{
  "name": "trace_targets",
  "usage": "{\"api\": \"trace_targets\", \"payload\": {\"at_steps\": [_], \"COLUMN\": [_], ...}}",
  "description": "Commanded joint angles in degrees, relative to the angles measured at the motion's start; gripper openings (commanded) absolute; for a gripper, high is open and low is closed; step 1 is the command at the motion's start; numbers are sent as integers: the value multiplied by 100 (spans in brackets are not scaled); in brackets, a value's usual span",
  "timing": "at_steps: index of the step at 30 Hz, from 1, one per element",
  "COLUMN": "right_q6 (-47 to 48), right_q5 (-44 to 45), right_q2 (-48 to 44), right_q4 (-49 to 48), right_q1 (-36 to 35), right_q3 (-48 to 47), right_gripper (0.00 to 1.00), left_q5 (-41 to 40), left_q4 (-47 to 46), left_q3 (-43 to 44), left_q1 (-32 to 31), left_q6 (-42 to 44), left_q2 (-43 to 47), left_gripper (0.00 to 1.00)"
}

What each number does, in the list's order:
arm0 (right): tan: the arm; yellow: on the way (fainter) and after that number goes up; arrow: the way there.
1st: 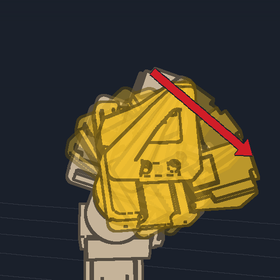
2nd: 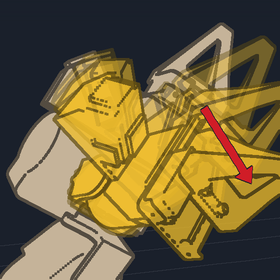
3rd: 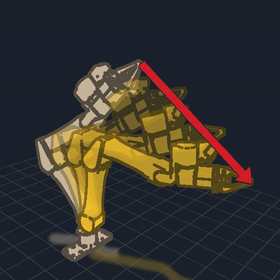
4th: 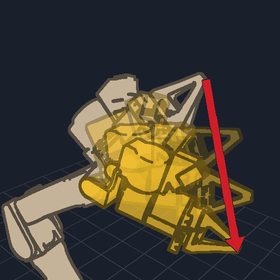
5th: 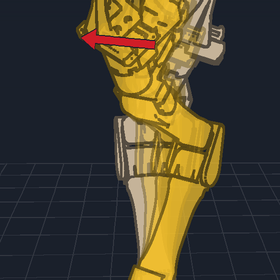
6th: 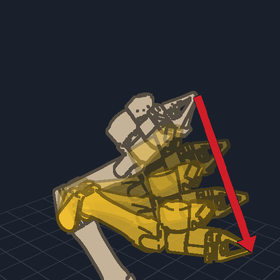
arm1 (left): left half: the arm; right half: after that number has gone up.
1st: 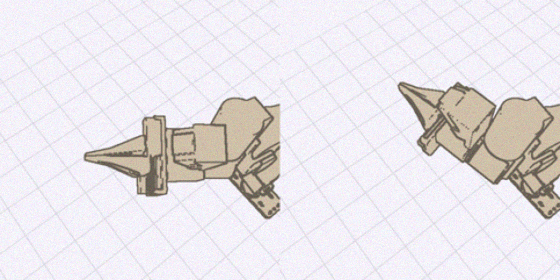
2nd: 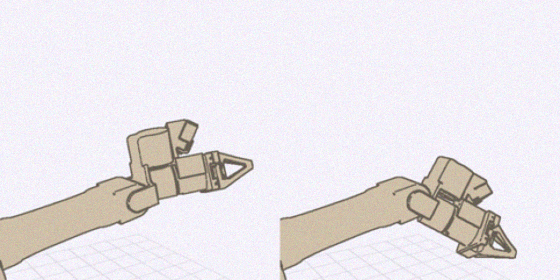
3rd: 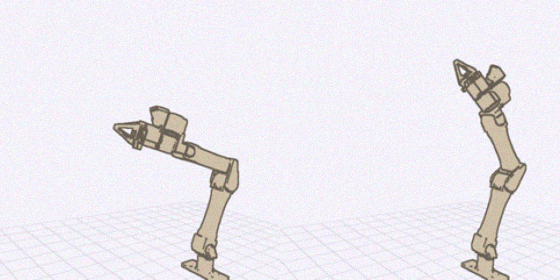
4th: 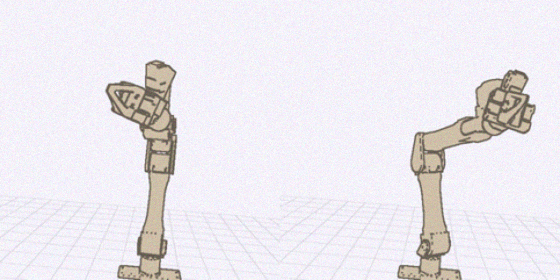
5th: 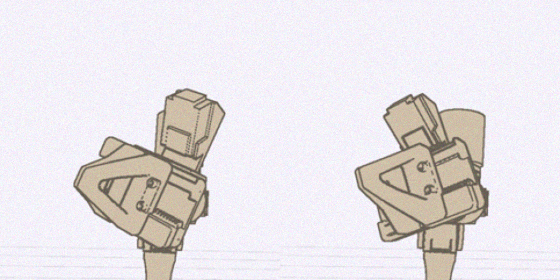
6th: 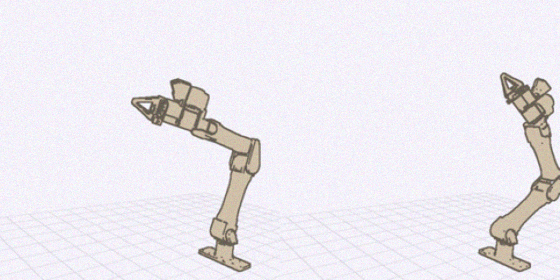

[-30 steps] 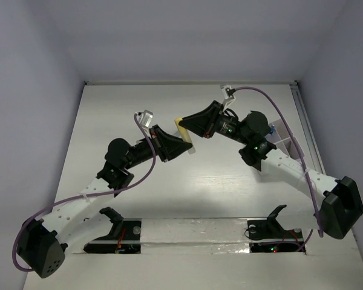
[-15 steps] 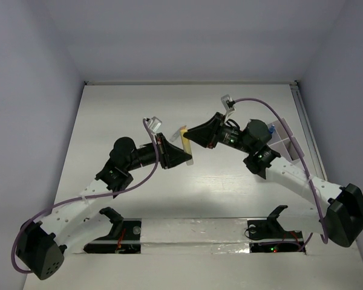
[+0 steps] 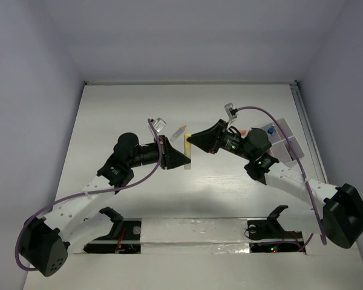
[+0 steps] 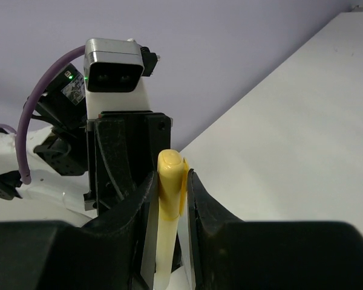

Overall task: Sort the stationery into containers
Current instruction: Close the pen cap on the pen.

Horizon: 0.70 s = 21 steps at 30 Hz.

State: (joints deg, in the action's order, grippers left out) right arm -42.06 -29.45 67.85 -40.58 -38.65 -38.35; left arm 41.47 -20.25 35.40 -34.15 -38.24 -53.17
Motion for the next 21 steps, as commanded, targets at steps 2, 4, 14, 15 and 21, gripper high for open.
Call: {"api": "trace_targets", "payload": {"at_steps": [2, 4, 14, 15, 21], "right_q6": [392, 532, 866, 858, 709], "right_q5": [-1318, -1283, -2072, -2091, -2232], "right_q2": [272, 220, 70, 61, -62], "right_q4": [1966, 2185, 2485, 2476, 2274], "right_q1": [-336, -388, -573, -625, -758], "right_q3": [618, 670, 785, 802, 767], "right_gripper": [0, 0, 0, 0, 0], "left_q5": [-834, -711, 0, 62, 282], "left_q4": [-2660, -2546, -2615, -2816, -3319], "left_q3": [1267, 1373, 1365, 1321, 1145], "left_q1": [436, 488, 954, 1041, 1042], "left_q6": [-175, -166, -544, -623, -993], "left_q2": [193, 175, 149, 157, 8], "left_gripper": [0, 0, 0, 0, 0]}}
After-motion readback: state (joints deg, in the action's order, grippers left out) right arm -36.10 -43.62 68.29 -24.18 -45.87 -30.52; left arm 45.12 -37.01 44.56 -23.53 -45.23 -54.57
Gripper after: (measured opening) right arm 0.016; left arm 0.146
